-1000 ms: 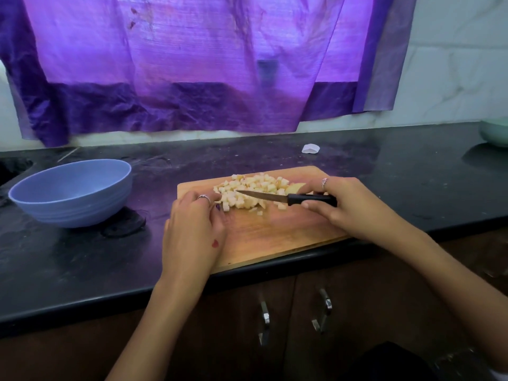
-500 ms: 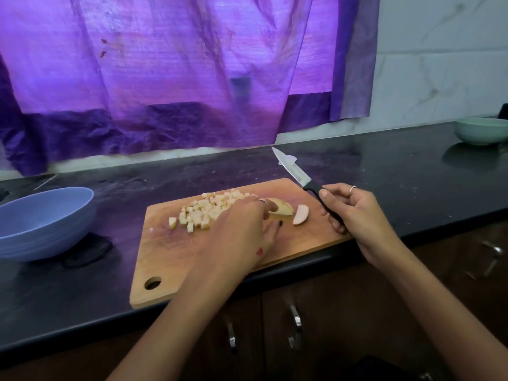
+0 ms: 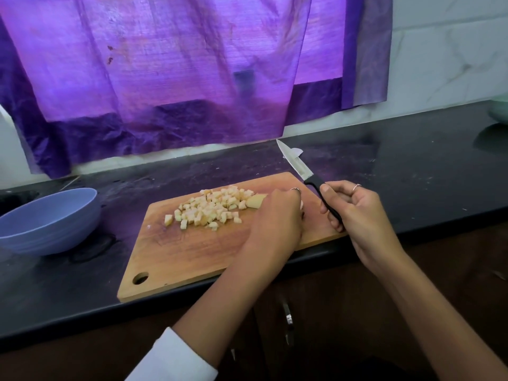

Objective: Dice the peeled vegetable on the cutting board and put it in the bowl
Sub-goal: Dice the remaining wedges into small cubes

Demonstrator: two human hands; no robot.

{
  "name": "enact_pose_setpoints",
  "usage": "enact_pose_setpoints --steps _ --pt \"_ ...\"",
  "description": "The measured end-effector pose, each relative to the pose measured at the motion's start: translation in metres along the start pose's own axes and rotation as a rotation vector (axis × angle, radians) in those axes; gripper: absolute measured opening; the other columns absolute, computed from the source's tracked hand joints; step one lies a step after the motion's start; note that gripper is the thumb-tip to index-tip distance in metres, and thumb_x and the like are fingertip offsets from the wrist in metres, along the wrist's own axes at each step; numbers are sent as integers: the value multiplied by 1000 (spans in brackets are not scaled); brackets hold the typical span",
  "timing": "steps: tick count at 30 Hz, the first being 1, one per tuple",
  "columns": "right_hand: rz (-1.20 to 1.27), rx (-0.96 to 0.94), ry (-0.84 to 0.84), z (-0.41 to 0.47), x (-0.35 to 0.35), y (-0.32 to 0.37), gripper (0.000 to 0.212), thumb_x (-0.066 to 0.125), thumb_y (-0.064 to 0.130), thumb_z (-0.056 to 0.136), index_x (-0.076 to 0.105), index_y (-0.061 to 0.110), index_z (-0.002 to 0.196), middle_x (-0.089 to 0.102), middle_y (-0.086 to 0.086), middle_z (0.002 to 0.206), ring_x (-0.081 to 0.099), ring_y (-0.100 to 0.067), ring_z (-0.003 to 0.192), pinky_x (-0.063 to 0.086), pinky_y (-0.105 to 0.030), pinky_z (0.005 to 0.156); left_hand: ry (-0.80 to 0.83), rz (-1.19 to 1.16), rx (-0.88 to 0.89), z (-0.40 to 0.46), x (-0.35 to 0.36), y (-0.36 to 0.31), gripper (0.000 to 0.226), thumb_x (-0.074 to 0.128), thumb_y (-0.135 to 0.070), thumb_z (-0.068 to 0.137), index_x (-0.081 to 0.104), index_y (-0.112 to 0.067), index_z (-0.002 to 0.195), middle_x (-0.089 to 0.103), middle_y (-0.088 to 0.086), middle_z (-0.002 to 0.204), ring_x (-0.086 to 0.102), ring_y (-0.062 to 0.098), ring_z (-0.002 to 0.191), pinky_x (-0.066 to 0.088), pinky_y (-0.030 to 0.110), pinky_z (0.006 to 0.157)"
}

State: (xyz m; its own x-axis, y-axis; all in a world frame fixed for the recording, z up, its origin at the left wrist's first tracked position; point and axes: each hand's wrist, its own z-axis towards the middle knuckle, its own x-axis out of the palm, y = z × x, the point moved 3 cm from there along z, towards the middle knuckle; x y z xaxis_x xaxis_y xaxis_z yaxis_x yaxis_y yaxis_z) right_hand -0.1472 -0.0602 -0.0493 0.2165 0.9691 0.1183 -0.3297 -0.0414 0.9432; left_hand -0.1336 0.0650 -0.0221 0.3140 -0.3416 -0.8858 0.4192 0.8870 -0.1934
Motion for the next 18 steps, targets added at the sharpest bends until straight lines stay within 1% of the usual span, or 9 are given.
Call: enact_pose_setpoints --steps 3,6,10,11,13,14,16,17,18 --pt "34 -3 7 0 -2 -1 11 57 17 94 65 10 91 56 -2 60 38 -11 46 30 -20 45 12 33 -23 3 2 5 20 45 -6 93 59 -5 108 60 13 103 58 31 93 43 35 68" --pt "57 -3 8 0 -2 -1 11 57 17 94 65 11 90 56 -3 61 38 -10 46 32 -18 44 52 23 -16 1 1 12 26 44 -7 92 62 -7 111 65 13 105 60 30 94 50 41 80" --pt "58 0 26 -1 -3 -1 10 57 17 94 64 10 93 57 -3 62 40 -11 47 34 -18 45 88 -92 -17 -8 -13 22 36 45 -16 92 58 -20 125 65 6 101 60 23 92 48 30 81" --pt "58 0 31 -1 -4 -1 10 56 17 94 64 11 94 57 -3 63 40 -11 47 34 -19 46 81 -82 -4 -11 -19 27 37 44 -16 93 56 -22 127 65 6 105 60 22 94 47 31 83" --pt "55 0 43 -1 -5 -1 10 54 17 95 61 10 96 58 -3 63 42 -10 48 35 -20 46 44 -42 35 -21 -31 39 40 44 -13 96 52 -25 133 62 3 121 58 22 109 45 32 92" --pt "47 -8 51 -1 -6 -1 9 53 16 96 59 10 97 58 -1 63 42 -10 48 35 -20 46 12 -21 70 -29 -39 47 40 44 -14 98 50 -26 135 59 0 128 55 20 116 40 28 96" --pt "-33 -44 69 1 -3 -1 5 50 15 97 54 13 96 60 1 63 43 -11 48 36 -20 47 -36 87 149 -47 -53 70 42 44 -13 98 48 -30 136 57 -8 131 52 16 120 35 19 92" --pt "-109 -68 78 1 0 -1 5 48 16 98 51 17 94 61 1 65 44 -11 49 37 -22 49 -49 141 193 -56 -59 81 46 46 -9 95 48 -32 135 59 -6 126 55 19 115 38 21 90" --pt "-188 -97 83 1 3 -1 7 48 16 98 48 20 93 62 1 68 45 -12 50 38 -24 50 -38 172 232 -62 -60 94 49 46 -6 92 48 -33 132 64 -3 118 59 23 107 44 31 89"
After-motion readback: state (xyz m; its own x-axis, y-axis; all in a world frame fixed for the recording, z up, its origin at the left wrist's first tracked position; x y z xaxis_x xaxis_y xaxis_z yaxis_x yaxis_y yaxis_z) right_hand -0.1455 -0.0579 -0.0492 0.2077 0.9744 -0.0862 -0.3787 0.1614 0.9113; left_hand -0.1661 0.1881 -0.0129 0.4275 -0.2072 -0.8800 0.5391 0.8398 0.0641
